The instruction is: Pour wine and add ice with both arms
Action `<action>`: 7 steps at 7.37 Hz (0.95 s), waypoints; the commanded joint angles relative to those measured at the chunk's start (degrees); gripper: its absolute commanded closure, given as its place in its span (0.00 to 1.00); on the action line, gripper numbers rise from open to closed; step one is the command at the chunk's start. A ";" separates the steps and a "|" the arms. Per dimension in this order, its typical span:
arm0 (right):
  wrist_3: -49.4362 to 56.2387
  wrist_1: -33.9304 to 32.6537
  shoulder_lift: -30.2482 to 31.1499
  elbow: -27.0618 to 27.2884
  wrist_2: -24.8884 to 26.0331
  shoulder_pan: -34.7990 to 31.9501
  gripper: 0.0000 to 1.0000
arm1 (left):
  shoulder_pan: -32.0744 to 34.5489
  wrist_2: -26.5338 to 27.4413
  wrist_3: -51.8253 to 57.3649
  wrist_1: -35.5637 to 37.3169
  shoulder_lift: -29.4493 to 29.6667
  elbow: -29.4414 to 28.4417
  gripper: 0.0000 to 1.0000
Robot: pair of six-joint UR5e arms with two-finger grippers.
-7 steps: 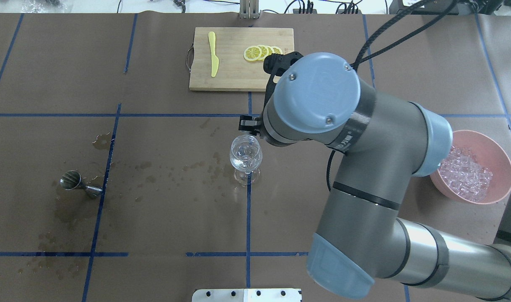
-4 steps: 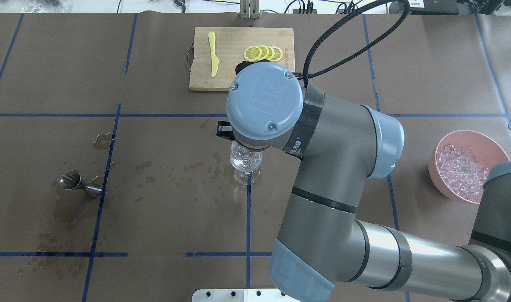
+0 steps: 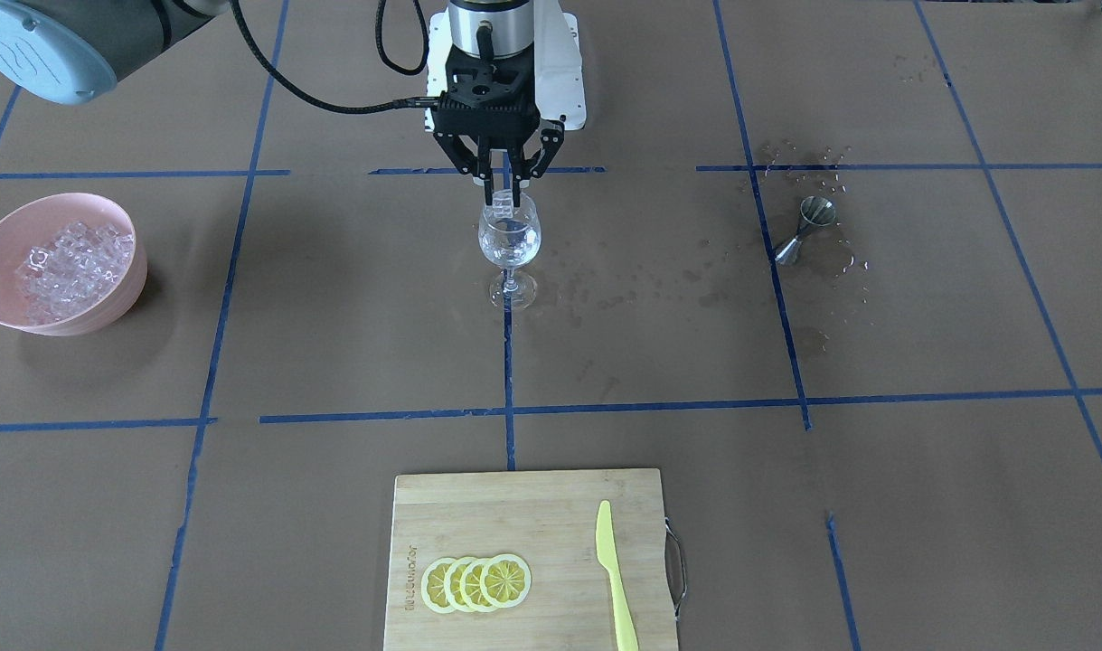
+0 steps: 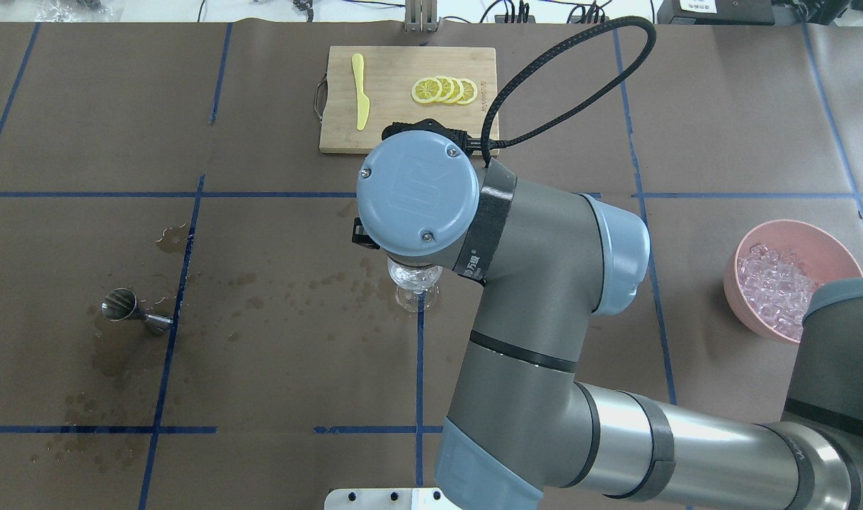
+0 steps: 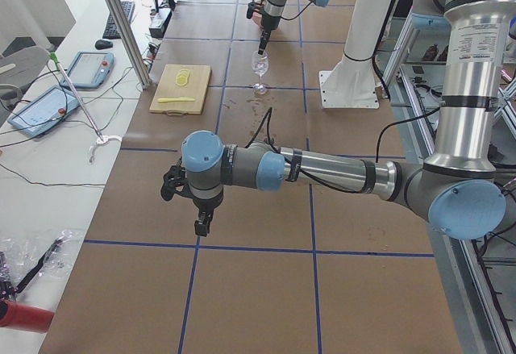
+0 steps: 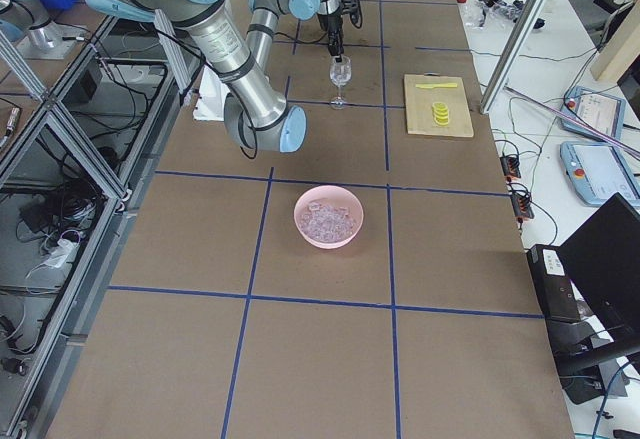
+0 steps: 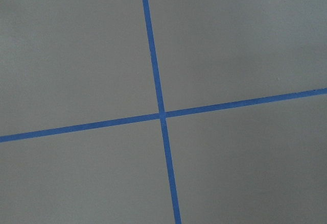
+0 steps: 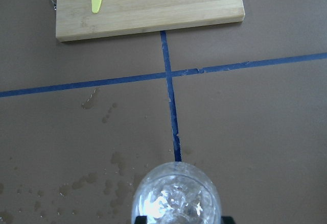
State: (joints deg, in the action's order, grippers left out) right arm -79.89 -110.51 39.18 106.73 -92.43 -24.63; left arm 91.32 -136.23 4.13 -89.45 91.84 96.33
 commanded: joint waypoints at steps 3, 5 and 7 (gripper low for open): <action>4.27 -2.07 0.28 1.37 -3.96 -3.55 0.00 | 0.00 0.00 0.00 -0.11 -0.17 0.08 0.00; 13.03 -2.08 5.35 4.51 -13.70 -14.07 0.00 | 0.00 0.09 -0.09 -1.51 -0.17 -0.09 0.00; 32.85 -1.46 14.73 5.68 -26.88 -29.26 0.00 | 0.00 0.09 -0.09 -1.51 -0.26 0.09 0.00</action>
State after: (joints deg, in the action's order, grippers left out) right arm -59.37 -112.25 48.05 111.50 -111.72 -44.40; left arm 91.34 -136.16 4.06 -90.80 91.65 96.40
